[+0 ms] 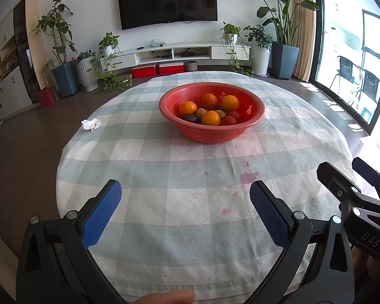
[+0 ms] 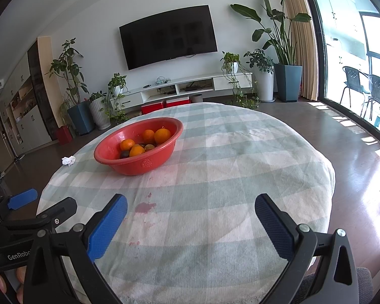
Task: Organize fruits
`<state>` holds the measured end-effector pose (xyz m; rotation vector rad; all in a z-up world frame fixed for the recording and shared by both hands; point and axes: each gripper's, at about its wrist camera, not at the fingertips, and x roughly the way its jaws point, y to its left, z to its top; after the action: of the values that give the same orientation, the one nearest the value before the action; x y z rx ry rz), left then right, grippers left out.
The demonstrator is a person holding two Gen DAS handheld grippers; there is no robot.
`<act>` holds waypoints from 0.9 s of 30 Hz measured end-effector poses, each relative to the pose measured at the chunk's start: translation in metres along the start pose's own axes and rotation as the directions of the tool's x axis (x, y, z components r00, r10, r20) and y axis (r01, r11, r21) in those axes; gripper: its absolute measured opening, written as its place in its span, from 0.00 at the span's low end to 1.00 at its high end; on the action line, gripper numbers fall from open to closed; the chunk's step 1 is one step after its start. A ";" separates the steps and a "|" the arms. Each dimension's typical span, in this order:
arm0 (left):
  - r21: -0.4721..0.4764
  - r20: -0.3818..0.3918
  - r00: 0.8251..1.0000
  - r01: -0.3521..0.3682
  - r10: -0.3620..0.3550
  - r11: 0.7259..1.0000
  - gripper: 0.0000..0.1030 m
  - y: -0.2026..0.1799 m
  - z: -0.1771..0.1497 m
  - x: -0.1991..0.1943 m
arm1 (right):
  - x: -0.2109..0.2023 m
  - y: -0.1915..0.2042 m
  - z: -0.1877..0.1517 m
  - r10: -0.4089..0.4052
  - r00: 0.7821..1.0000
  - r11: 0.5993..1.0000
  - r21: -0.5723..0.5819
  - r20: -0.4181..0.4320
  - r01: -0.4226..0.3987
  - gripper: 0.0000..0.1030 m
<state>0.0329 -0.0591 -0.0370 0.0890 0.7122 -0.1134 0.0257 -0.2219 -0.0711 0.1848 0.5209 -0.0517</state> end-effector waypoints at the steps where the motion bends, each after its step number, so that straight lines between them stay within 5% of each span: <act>1: 0.000 -0.001 1.000 0.001 -0.001 1.000 1.00 0.000 0.000 0.000 | 0.000 0.000 0.000 0.000 1.000 1.000 0.000 0.000 0.000 1.00; 27: -0.001 0.000 1.000 -0.001 0.001 1.000 1.00 0.001 0.000 0.000 | -0.002 0.000 0.000 -0.001 1.000 1.000 -0.002 -0.004 0.001 1.00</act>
<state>0.0326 -0.0577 -0.0371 0.0879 0.7118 -0.1122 0.0240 -0.2216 -0.0698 0.1832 0.5253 -0.0515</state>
